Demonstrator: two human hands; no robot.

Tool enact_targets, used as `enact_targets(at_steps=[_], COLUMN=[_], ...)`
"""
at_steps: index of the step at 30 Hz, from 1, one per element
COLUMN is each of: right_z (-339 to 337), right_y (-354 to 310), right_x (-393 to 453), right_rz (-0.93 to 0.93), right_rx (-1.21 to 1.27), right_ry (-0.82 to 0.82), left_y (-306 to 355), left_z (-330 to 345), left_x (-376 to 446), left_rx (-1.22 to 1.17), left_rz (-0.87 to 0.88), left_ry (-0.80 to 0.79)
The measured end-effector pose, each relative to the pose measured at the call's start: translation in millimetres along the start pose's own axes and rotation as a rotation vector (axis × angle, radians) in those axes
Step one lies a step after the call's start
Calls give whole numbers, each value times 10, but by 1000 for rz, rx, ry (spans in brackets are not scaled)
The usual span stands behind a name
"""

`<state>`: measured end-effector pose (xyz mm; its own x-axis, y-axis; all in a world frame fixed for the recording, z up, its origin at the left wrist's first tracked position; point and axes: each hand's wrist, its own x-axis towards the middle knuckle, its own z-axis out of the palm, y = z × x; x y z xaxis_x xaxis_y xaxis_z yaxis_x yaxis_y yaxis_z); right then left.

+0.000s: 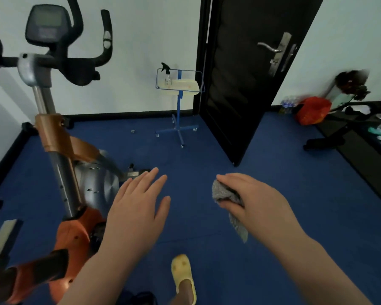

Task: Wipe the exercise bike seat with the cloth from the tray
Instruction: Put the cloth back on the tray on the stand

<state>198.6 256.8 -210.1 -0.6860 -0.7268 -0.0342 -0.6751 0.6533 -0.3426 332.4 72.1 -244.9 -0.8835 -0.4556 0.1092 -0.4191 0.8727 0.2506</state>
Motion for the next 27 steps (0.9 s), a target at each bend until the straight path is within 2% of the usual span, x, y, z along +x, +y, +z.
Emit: enact_targets(at_steps=[14, 27], right_z=[-219, -481], right_y=[553, 1350], right_x=[2067, 4052], right_rz=[-24, -149], right_rx=[-17, -17], right_ry=[-17, -54], left_y=[-48, 43], left_z=[367, 683], left_x=[2115, 4024], left_rx=[-10, 54], left_rz=[57, -58], left_ry=[-40, -30])
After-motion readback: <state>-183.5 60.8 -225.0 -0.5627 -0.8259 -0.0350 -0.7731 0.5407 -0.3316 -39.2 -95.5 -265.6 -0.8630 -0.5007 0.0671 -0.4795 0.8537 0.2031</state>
